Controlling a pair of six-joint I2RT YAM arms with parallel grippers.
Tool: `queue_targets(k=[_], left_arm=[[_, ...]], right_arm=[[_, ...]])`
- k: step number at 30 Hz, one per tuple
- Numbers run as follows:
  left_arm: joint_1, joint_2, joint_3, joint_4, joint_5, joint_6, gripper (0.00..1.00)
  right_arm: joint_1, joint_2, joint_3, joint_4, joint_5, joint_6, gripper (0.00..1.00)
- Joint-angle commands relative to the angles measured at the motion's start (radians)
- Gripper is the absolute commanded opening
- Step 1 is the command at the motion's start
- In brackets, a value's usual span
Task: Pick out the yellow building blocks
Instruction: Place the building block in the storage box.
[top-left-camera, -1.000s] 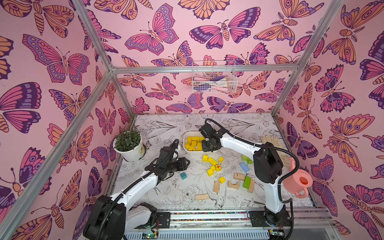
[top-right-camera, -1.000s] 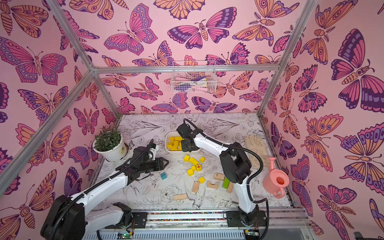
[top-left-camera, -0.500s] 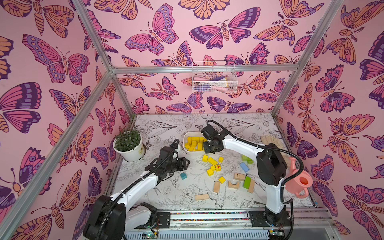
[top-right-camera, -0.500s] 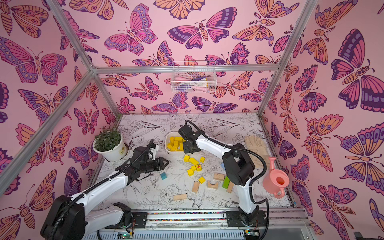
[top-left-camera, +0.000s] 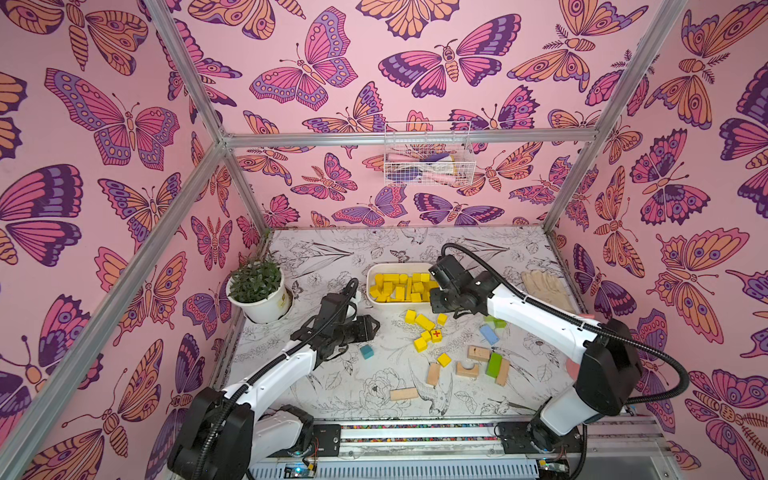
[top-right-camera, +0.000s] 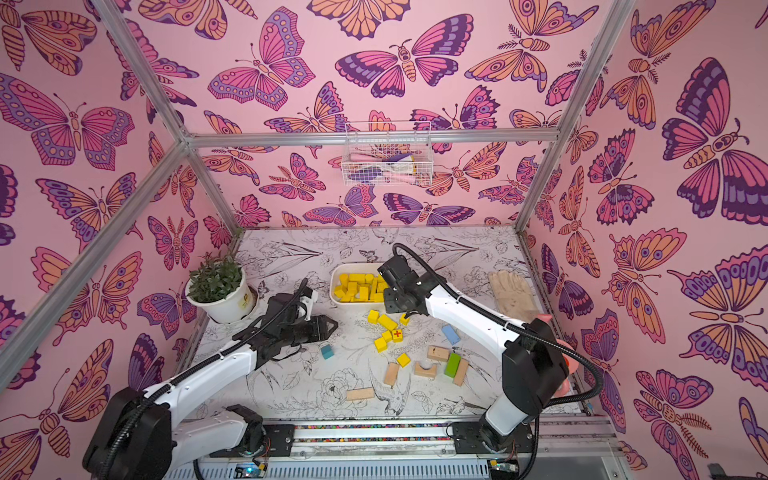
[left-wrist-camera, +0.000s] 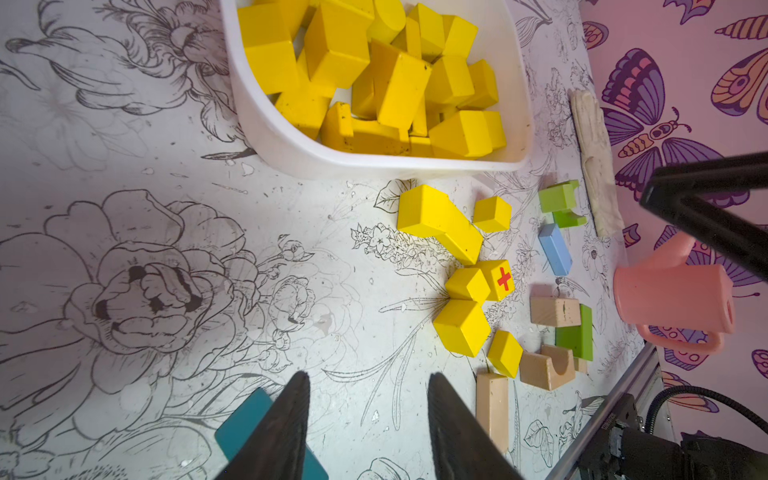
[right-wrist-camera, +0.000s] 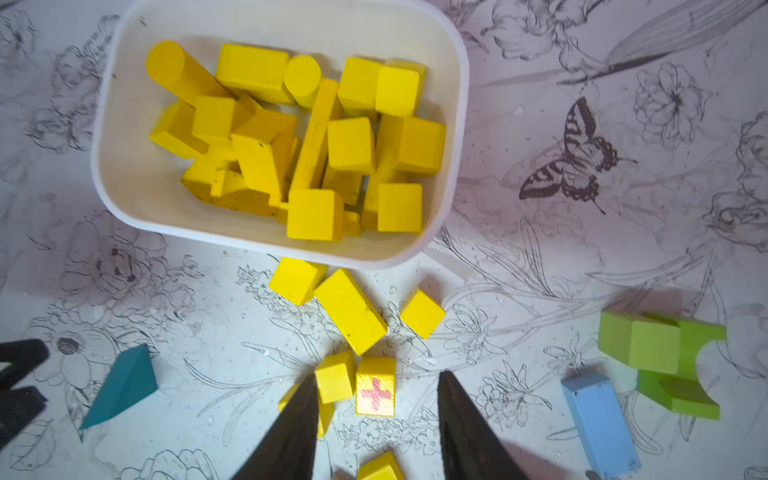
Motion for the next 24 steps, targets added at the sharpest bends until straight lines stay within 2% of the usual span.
queue_targets(k=[1, 12, 16, 21, 24], left_arm=[[0.009, 0.009, 0.001, 0.012, 0.008, -0.005, 0.47], [0.009, 0.020, 0.022, -0.018, -0.004, -0.007, 0.47], [0.007, 0.032, 0.037, -0.023, 0.021, 0.005, 0.50], [-0.042, 0.085, 0.069, -0.023, 0.002, 0.017, 0.52], [-0.098, 0.174, 0.124, -0.026, -0.028, 0.025, 0.52]], right_arm=[[-0.005, -0.048, -0.094, 0.029, 0.025, 0.031, 0.47], [-0.018, -0.148, -0.317, 0.227, 0.009, 0.063, 0.47], [-0.022, -0.219, -0.416, 0.318, 0.015, 0.099, 0.47], [-0.039, -0.304, -0.494, 0.369, 0.040, 0.106, 0.47], [-0.061, -0.320, -0.521, 0.394, 0.021, 0.115, 0.47]])
